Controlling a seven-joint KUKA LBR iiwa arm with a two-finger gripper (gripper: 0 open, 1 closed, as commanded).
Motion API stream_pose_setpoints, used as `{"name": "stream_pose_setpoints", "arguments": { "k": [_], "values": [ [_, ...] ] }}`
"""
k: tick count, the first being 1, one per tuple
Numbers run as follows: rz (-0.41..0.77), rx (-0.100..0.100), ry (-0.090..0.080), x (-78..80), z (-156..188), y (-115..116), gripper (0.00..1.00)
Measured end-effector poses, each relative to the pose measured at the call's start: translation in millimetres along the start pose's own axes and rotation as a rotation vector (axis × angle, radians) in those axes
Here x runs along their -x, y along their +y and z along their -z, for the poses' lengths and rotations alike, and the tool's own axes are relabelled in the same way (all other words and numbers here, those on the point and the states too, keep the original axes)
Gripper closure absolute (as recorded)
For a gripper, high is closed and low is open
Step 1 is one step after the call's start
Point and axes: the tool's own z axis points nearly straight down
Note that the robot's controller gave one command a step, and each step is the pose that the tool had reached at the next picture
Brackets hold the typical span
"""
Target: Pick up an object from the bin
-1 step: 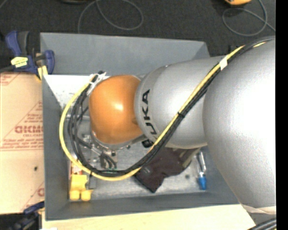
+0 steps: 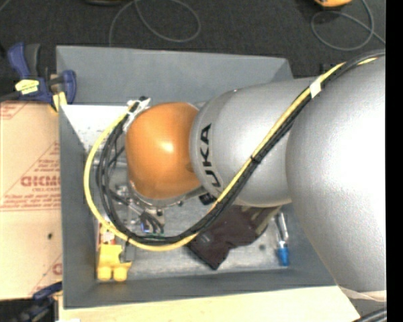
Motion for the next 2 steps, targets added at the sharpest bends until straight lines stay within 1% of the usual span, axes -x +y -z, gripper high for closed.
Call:
{"name": "stream_pose_setpoints", "arguments": {
  "k": [1,2],
  "values": [
    [0.345,0.0,-0.007,-7.6,-61.1,5.3,0.0],
    [0.436,0.003,-0.006,-6.5,-54.4,4.9,0.0]
  ]
}}
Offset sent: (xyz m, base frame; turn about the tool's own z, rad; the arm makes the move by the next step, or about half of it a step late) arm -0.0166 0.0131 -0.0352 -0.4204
